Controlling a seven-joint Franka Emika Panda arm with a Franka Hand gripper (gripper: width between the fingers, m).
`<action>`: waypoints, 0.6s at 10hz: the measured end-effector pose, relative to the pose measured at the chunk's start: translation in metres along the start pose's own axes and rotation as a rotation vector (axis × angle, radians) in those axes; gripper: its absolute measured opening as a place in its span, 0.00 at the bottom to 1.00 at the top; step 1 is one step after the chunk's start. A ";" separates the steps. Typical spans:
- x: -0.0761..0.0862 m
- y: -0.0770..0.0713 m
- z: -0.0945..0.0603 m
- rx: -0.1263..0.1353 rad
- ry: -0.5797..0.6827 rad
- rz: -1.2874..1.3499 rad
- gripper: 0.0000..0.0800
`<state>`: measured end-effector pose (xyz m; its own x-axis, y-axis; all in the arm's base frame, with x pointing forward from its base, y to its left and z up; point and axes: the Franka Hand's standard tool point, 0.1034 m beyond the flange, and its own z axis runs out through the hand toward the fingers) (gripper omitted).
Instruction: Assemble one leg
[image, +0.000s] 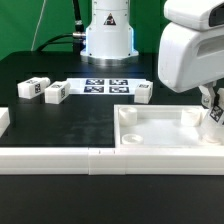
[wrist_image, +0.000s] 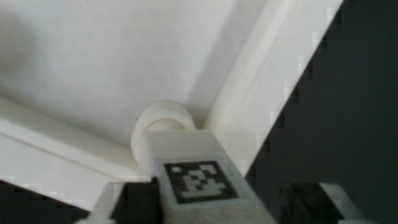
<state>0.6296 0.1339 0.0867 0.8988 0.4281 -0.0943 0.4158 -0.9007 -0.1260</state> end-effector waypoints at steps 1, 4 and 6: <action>0.000 0.000 0.000 0.000 0.000 -0.003 0.42; 0.000 0.009 0.002 0.023 0.058 0.246 0.42; -0.001 0.015 0.004 0.066 0.076 0.480 0.40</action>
Offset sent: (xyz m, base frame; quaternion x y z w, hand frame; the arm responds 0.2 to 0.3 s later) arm -0.0104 -0.0160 -0.0085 0.0317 0.0445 0.3004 0.9522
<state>0.6340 0.1203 0.0806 0.9955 -0.0434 -0.0847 -0.0557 -0.9873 -0.1490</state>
